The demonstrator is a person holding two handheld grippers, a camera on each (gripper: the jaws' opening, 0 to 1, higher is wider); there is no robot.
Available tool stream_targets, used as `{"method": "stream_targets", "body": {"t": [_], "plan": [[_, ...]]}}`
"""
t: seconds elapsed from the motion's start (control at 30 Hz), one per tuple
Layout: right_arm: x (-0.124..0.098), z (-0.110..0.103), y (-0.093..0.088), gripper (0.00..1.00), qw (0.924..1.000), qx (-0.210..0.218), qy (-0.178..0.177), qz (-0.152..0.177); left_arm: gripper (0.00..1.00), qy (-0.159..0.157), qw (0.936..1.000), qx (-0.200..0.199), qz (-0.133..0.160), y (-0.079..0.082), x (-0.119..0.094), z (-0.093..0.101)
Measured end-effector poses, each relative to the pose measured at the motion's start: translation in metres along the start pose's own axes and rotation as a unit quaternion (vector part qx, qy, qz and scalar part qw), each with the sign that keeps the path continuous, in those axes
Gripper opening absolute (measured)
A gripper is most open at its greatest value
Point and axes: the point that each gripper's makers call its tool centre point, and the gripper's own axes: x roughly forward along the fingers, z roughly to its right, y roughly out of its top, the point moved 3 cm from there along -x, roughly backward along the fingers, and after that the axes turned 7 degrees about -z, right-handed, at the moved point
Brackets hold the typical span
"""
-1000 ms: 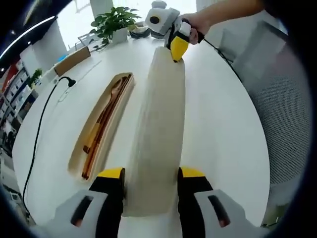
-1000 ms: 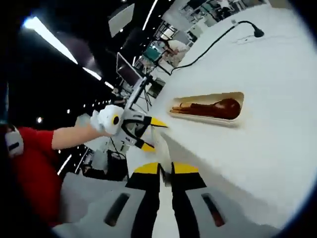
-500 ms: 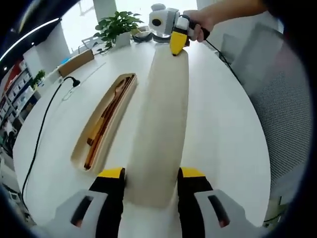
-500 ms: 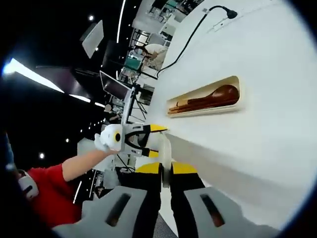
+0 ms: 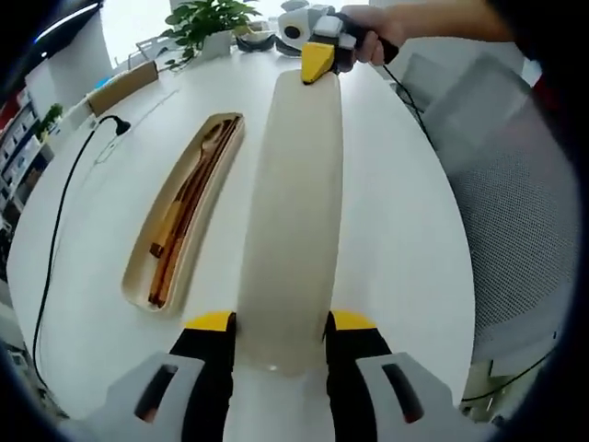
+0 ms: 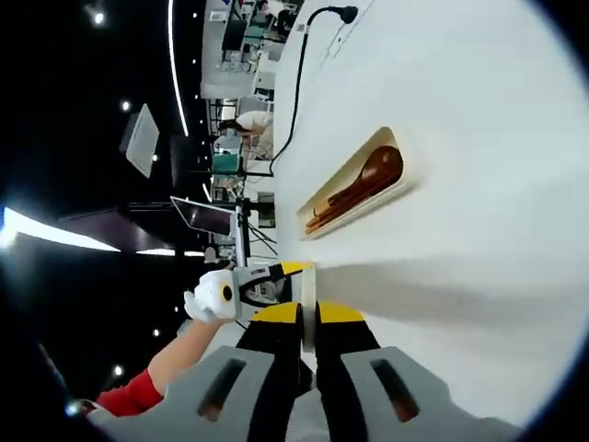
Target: Arrange the utensils inside the cutlery case until each visible utensil rests in its matching compartment.
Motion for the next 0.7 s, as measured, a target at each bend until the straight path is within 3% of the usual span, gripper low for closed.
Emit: {"method": "stream_targets", "body": {"t": [0.13, 0.3, 0.37, 0.4, 0.53, 0.57, 0.7], "plan": [[-0.006, -0.014, 0.018, 0.03, 0.9997, -0.022, -0.007, 0.011, 0.39, 0.003, 0.9999, -0.01, 0.007, 0.013, -0.027, -0.011], [-0.011, -0.035, 0.036, 0.04, 0.9989, -0.039, -0.024, 0.014, 0.39, 0.022, 0.9997, 0.007, -0.008, 0.026, -0.048, -0.03], [-0.012, -0.041, 0.043, 0.05, 0.9962, -0.075, -0.031, 0.033, 0.39, 0.038, 0.999, 0.021, -0.015, 0.031, -0.053, -0.04], [-0.011, -0.046, 0.036, 0.05, 0.9962, -0.07, -0.034, 0.039, 0.39, 0.049, 0.9981, 0.032, -0.019, 0.034, -0.055, -0.047], [-0.012, -0.049, 0.05, 0.05, 0.9974, -0.04, -0.038, 0.047, 0.39, 0.042, 0.9979, 0.037, -0.032, 0.04, -0.053, -0.059], [-0.01, -0.056, 0.043, 0.05, 0.9977, -0.036, -0.037, 0.044, 0.38, 0.039, 0.9974, 0.041, -0.046, 0.041, -0.053, -0.063], [-0.012, -0.072, 0.041, 0.04, 0.9965, -0.059, -0.043, 0.04, 0.38, 0.035, 0.9954, 0.062, -0.065, 0.05, -0.054, -0.073]]}}
